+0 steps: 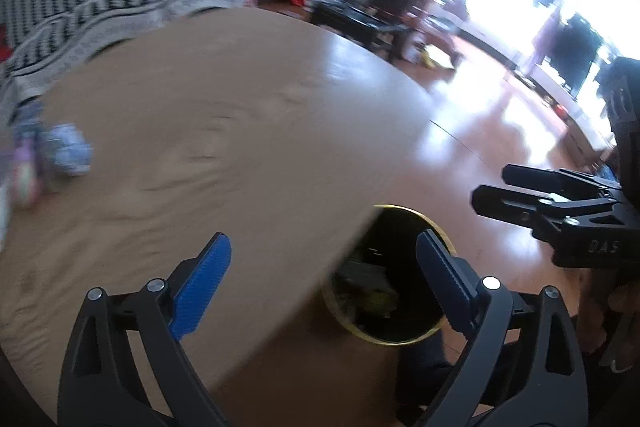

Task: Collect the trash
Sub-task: 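Grasp the crumpled blue-white wrapper with the right tool while the left tool grasps a white tissue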

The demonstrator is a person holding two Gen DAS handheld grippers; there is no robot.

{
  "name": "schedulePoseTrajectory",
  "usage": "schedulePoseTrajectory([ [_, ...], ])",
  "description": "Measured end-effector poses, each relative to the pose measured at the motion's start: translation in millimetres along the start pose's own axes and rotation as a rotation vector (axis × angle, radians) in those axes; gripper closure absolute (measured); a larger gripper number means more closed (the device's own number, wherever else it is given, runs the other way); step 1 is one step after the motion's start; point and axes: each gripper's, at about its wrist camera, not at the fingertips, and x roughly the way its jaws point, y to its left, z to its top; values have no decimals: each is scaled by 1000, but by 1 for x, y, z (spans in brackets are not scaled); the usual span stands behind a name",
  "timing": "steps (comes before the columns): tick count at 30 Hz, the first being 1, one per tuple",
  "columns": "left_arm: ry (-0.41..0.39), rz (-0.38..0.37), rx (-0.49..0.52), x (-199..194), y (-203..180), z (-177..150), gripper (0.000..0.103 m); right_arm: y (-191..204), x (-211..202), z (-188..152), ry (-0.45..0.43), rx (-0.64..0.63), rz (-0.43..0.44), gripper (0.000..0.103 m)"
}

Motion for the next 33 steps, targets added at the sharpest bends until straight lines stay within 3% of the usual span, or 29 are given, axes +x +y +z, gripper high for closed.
schedulePoseTrajectory([
  [4, -31, 92, -81, -30, 61, -1, 12, 67, 16, 22, -1, -100, 93, 21],
  [9, -72, 268, -191, -71, 153, -17, 12, 140, 40, 47, -1, -188, 189, 21],
  [15, -79, 424, -297, -88, 237, -25, 12, 215, 84, 81, 11, -236, 286, 24],
  [19, -75, 456, -363, -78, 280, -21, 12, 245, 119, 101, 18, -239, 287, 29],
  [25, -53, 429, -387, -50, 307, -16, 12, 271, 184, 132, 7, -269, 196, 31],
  [29, -37, 424, -390, -33, 316, -8, 12, 280, 220, 139, 52, -282, 203, 31],
  [33, -25, 428, -387, -21, 326, -6, 12, 299, 224, 130, 66, -359, 264, 33],
])
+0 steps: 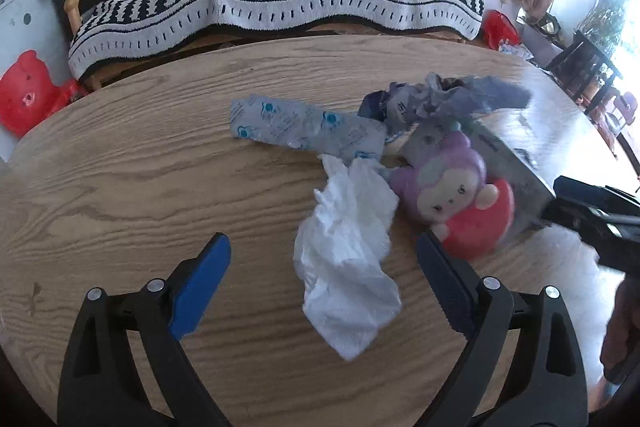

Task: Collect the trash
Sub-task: 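Grasp the crumpled blue-white wrapper with the right tool while the left tool grasps a white tissue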

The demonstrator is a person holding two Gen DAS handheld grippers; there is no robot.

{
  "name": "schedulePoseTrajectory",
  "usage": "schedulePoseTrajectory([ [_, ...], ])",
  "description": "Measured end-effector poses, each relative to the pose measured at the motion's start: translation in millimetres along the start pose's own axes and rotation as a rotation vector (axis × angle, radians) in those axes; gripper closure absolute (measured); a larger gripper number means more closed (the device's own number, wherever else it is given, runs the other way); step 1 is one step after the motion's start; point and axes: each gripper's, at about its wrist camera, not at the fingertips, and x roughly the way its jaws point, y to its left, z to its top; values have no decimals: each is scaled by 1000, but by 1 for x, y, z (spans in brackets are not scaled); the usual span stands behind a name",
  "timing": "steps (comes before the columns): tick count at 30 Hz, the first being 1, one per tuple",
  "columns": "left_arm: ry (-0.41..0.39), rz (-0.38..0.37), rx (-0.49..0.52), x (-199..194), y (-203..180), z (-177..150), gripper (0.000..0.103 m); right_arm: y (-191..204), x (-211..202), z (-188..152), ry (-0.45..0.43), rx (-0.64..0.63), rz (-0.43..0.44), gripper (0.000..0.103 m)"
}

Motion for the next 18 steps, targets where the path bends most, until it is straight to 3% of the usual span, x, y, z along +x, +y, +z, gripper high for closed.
schedulePoseTrajectory([
  [3, -1, -4, -14, 6, 5, 2, 12, 15, 3, 2, -5, -66, -23, 33],
  [5, 1, -2, -18, 9, 6, 3, 14, 9, 10, 4, 8, -42, -18, 38],
  [10, -6, -29, 22, 8, -2, 1, 38, 1, 21, 5, 12, -33, -25, 54],
  [12, -7, -24, 41, 8, -6, 0, 52, 3, 22, 4, 11, -53, -30, 72],
  [15, -3, -18, 50, 6, -8, 0, 73, 3, 18, 0, 5, -52, -29, 79],
  [18, -15, -21, 40, -4, -7, 2, 81, 0, 6, -1, -18, -46, -37, 80],
])
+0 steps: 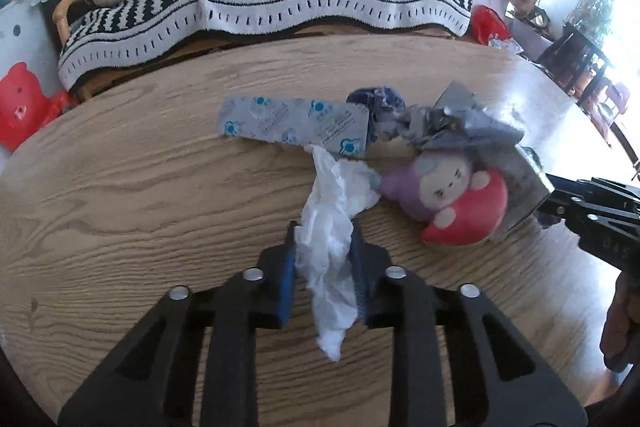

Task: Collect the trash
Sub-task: 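Grasp the crumpled blue-white wrapper with the right tool while the left tool grasps a white tissue, then carry the wrapper and tissue over the black bin and open both tools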

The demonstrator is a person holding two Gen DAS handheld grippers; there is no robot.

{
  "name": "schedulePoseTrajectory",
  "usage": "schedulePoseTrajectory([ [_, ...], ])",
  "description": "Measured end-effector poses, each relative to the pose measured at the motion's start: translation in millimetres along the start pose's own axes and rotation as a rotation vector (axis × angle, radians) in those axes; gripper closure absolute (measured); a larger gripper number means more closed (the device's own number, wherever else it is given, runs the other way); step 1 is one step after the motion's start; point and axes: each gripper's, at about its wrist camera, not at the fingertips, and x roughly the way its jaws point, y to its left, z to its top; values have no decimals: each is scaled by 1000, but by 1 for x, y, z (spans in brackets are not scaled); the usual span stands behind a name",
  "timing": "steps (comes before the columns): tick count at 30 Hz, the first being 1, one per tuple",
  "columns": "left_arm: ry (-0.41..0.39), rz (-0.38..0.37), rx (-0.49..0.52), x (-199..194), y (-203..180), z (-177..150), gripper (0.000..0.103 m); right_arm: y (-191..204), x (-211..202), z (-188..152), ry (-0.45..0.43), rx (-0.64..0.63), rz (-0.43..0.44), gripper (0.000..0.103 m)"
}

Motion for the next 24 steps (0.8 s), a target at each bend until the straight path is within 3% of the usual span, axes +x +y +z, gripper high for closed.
schedulePoseTrajectory([
  [10, -73, 31, 2, -52, -1, 5, 83, -17, -74, -10, -104, 24, -22, 80],
  [16, -109, -1, -32, -88, -6, 4, 83, -23, -110, -28, -113, 26, -16, 80],
  [24, -99, -66, 0, -107, -49, -11, 83, -46, -150, -54, -121, 53, -46, 80],
])
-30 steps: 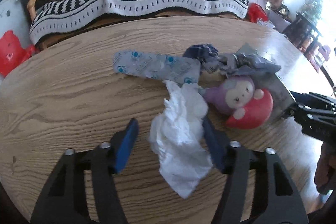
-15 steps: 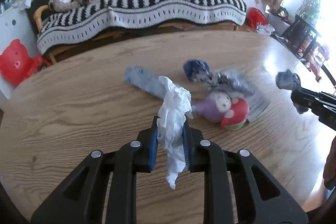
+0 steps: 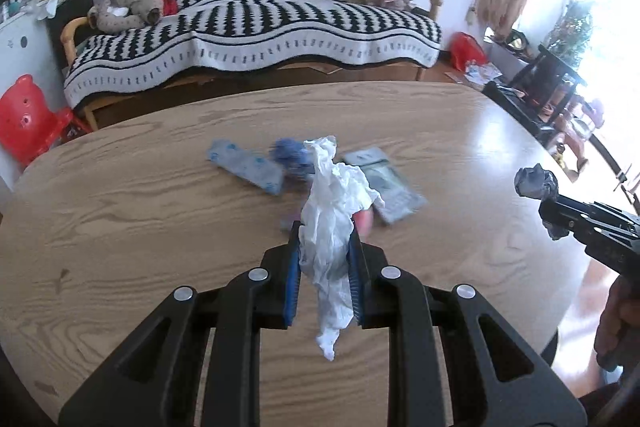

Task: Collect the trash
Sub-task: 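Carry the wrapper and tissue over the black bin and open both tools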

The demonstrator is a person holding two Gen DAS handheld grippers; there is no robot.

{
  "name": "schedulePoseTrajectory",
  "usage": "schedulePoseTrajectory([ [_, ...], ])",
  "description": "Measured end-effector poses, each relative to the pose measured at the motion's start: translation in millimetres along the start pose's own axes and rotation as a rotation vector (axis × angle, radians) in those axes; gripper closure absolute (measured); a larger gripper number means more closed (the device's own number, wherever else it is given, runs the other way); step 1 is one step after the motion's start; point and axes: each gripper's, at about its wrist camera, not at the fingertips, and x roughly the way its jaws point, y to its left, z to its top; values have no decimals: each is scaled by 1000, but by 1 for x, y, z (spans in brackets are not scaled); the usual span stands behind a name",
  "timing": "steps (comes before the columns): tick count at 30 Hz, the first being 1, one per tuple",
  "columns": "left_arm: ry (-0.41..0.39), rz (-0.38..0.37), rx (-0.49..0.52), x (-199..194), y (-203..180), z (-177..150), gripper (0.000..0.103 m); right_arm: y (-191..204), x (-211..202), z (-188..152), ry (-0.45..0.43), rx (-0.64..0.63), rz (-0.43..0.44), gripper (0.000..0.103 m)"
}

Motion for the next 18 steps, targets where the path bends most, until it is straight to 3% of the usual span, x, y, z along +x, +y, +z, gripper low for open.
schedulePoseTrajectory([
  [10, -1, -134, 106, -15, -95, -25, 83, -49, -77, -45, -39, 44, -96, 80],
  [18, 47, -311, 255, -15, -209, -58, 83, -110, -132, -104, -31, 141, -208, 80],
])
